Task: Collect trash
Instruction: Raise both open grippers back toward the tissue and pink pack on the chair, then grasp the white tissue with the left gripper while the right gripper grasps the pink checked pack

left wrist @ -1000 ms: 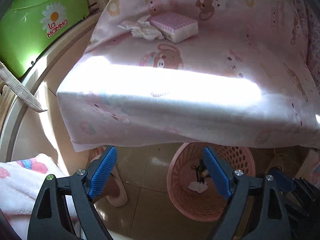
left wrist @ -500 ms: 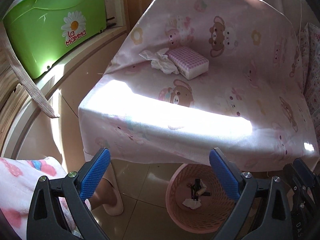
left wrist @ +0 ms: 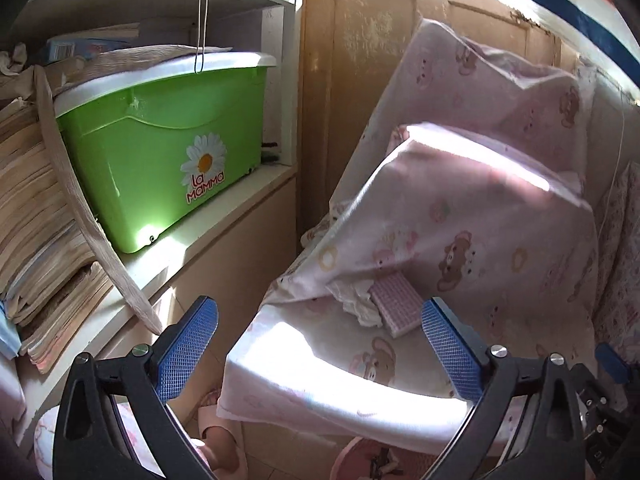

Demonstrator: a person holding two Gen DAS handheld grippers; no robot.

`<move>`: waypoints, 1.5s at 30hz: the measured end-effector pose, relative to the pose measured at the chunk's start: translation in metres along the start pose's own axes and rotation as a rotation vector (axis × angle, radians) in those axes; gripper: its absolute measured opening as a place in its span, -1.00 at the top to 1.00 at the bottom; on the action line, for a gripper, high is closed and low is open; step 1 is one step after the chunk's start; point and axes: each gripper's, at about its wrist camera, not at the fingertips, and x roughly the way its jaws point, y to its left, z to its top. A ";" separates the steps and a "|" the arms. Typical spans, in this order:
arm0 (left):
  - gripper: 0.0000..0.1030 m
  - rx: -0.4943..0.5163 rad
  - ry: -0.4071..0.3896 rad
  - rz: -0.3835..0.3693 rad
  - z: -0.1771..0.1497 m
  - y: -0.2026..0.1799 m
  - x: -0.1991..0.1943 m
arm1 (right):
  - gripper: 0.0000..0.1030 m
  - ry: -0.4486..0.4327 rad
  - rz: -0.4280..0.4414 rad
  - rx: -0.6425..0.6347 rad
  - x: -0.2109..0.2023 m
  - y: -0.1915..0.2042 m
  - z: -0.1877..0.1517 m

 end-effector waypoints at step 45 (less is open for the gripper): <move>-0.97 0.233 0.360 0.072 0.016 -0.005 0.191 | -0.43 0.062 -0.139 0.002 0.120 -0.045 0.015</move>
